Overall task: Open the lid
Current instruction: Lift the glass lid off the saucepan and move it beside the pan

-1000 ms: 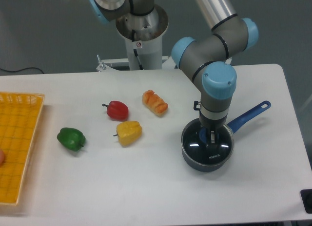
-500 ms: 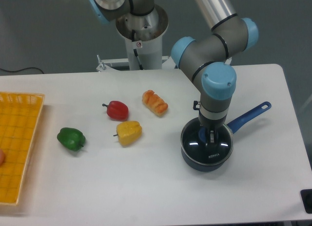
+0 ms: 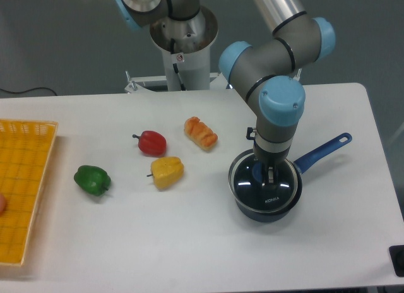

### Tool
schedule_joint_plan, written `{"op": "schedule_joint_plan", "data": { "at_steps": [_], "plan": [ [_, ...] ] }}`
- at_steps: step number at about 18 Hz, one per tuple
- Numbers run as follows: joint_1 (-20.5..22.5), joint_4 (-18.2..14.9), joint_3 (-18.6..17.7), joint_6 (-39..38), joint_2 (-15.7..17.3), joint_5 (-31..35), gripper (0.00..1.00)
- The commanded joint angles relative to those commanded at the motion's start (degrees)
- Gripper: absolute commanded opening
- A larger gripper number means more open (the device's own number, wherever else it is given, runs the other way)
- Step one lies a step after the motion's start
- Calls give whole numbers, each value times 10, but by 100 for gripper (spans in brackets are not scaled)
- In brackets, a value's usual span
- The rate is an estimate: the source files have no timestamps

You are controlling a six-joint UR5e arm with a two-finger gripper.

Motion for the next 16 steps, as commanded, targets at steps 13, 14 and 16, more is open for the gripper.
{"op": "schedule_joint_plan", "data": {
  "at_steps": [13,14,16],
  "plan": [
    [-45,-1,7,-95,14,-32,59],
    [-51,0,7,-105,14,-41,59],
    [-62,0,8,-128,21,-46,59]
  ]
}}
